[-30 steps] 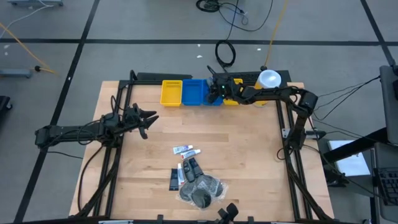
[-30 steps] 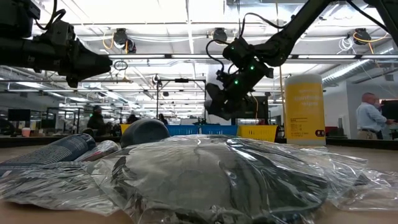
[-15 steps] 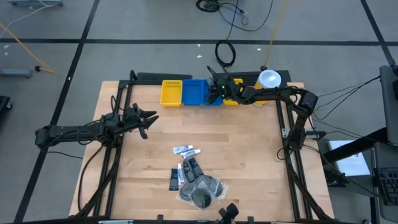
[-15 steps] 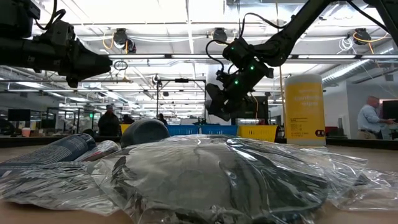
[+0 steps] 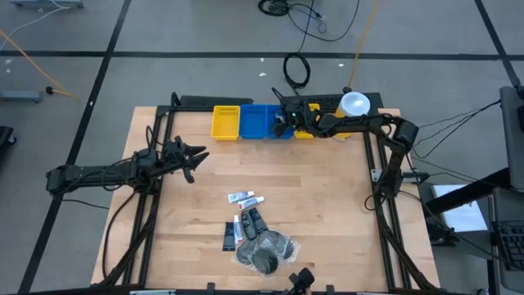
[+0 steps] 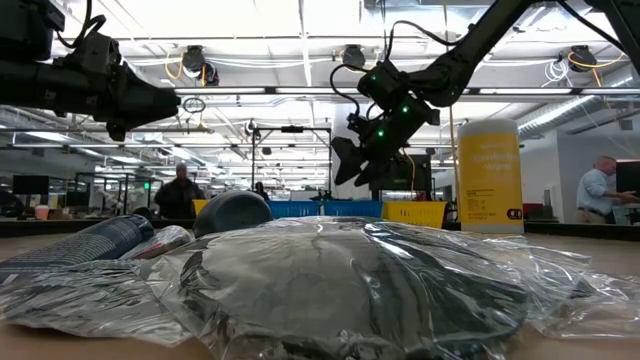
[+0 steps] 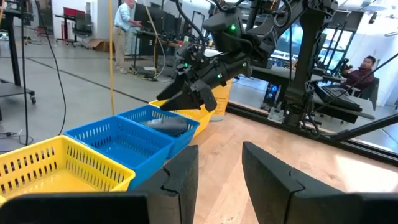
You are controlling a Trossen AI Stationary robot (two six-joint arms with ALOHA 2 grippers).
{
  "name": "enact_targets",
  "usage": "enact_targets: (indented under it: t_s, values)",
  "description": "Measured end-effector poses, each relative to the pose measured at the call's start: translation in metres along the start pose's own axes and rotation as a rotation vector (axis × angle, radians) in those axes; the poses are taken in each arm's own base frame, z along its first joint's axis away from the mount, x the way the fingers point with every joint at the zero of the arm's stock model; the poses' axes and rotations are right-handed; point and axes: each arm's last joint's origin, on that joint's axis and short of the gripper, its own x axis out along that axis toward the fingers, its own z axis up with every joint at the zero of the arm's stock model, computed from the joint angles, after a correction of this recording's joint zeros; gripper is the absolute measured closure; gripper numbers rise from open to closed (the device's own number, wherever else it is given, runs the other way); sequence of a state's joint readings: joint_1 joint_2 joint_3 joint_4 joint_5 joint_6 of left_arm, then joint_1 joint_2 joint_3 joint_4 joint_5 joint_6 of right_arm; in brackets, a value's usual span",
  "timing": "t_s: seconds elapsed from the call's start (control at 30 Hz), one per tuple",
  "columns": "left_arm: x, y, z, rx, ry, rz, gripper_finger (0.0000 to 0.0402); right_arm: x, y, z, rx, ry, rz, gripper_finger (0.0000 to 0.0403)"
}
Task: Pick & Place Travel size toiletries
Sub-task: Put the white toothpaste into the left blue bin
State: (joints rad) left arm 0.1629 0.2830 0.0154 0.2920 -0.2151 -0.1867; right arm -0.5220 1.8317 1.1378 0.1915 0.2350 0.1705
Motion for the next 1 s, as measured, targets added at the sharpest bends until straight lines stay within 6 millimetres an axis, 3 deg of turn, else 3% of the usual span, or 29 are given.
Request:
enact_targets:
  t_s: [0.3, 0.5, 0.7, 1.0]
  values:
    - [0.000, 0.000, 0.000, 0.000, 0.000, 0.000, 0.0277, 0.000, 0.001, 0.000, -0.001, 0.001, 0.005, 0.0120]
    - [0.000, 0.000, 0.000, 0.001, 0.004, 0.001, 0.0277, -0.003, 0.012, -0.001, -0.014, 0.005, 0.075, 0.0119]
    - [0.000, 0.000, 0.000, 0.001, 0.004, 0.001, 0.0277, -0.011, 0.038, -0.006, -0.058, 0.027, 0.263, 0.0125]
    - [0.000, 0.000, 0.000, 0.000, 0.004, 0.000, 0.0277, -0.032, 0.091, -0.021, -0.258, 0.043, 0.489, 0.0128]
